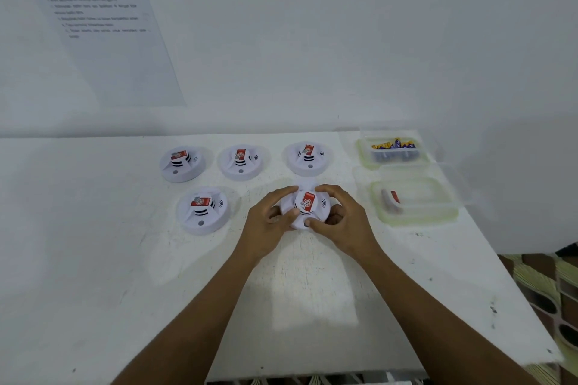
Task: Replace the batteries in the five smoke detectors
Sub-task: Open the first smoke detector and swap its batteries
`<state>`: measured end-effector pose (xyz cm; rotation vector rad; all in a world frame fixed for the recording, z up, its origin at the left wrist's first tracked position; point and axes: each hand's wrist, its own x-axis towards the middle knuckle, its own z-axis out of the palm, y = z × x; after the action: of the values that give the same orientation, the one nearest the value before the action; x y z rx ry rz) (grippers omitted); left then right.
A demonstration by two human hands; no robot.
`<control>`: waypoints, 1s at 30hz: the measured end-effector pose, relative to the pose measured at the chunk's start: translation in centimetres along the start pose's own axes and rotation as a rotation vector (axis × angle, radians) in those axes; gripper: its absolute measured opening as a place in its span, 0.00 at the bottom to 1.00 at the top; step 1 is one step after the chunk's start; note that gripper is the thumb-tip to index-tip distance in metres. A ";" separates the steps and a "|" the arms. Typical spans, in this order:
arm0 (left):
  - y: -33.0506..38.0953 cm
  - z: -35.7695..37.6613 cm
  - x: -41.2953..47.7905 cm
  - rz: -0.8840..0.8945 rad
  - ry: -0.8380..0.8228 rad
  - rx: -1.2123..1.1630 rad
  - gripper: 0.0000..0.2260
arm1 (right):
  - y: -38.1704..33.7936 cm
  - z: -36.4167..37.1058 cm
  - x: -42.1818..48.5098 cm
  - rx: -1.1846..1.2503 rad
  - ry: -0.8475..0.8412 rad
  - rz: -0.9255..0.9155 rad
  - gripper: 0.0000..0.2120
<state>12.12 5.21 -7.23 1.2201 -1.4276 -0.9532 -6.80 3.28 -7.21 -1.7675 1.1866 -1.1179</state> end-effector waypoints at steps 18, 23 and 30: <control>0.3 0.3 -0.5 0.024 0.031 -0.017 0.18 | 0.4 0.5 -0.2 -0.008 0.016 -0.031 0.29; -0.1 0.3 -0.6 0.017 0.043 0.000 0.21 | 0.4 0.6 -0.3 -0.009 0.016 -0.031 0.29; 0.3 0.4 -0.8 0.055 0.047 0.064 0.18 | 0.3 0.3 -0.4 0.036 -0.001 -0.017 0.26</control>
<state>11.71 6.01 -7.13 1.2360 -1.4567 -0.8419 -6.68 3.58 -7.69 -1.7540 1.1458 -1.1412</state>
